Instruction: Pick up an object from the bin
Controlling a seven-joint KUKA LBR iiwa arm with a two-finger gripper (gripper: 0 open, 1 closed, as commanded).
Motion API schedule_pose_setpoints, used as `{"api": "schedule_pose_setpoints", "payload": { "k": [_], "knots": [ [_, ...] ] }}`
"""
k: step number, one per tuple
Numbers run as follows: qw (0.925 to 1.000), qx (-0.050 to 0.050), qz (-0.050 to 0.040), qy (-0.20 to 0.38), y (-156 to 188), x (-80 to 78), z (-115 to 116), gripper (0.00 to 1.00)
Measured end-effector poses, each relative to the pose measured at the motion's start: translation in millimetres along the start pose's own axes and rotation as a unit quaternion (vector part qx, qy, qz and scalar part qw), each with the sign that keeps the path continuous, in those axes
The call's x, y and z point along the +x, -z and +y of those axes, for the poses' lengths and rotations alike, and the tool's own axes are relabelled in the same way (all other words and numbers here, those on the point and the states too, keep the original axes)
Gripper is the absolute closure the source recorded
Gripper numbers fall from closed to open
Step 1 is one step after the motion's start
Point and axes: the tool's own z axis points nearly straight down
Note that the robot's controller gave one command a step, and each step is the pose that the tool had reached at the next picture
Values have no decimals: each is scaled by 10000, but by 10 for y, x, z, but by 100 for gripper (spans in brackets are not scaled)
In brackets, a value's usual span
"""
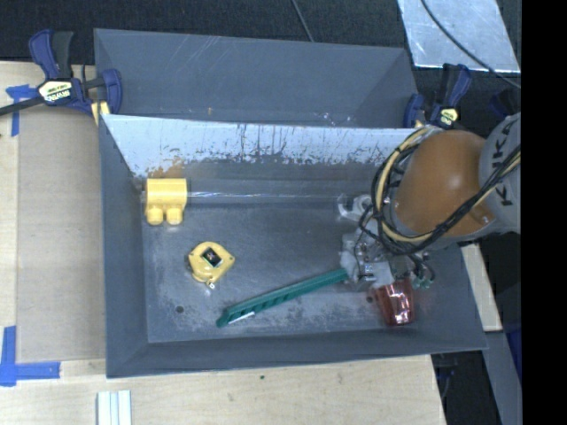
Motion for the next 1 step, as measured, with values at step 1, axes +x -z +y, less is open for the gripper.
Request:
{"api": "schedule_pose_setpoints", "payload": {
  "k": [1],
  "knots": [
    [9997, -4, -6, -250, 94, -27, -17, 100]
  ]
}}
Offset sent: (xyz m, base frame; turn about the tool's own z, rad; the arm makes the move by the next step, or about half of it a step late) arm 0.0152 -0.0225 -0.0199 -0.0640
